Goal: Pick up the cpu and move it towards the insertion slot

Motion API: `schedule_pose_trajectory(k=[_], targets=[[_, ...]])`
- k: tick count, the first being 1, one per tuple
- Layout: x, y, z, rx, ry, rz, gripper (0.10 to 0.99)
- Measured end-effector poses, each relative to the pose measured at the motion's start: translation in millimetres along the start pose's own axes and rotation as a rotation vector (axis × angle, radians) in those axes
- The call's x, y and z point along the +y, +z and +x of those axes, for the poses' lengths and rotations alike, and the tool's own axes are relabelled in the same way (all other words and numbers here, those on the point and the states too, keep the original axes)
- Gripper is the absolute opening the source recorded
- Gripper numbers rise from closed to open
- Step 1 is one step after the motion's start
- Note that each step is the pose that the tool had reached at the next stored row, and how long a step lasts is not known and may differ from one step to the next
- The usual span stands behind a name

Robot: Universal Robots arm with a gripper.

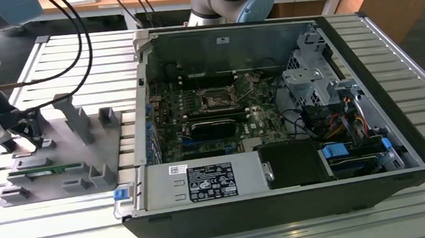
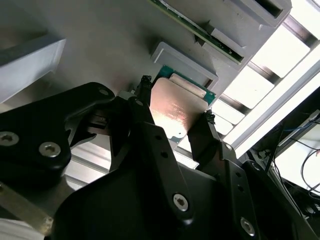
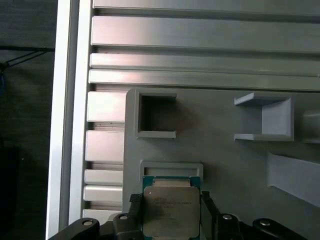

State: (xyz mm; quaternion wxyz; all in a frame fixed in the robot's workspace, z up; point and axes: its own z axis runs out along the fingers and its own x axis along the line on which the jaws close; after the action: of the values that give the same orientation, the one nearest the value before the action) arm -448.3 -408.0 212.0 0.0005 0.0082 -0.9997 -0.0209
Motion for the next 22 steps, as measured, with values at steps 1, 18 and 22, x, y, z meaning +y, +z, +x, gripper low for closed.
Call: schedule_pose_trajectory(k=[1, 18, 22], targets=[[0.1, -1.2, 0.0, -0.0001, 0.0, 0.0, 0.541], [0.6, -14.5, 0.0, 0.0, 0.0, 0.0, 0.541], [0.7, -17.2, 0.0, 0.0, 0.0, 0.0, 0.541]])
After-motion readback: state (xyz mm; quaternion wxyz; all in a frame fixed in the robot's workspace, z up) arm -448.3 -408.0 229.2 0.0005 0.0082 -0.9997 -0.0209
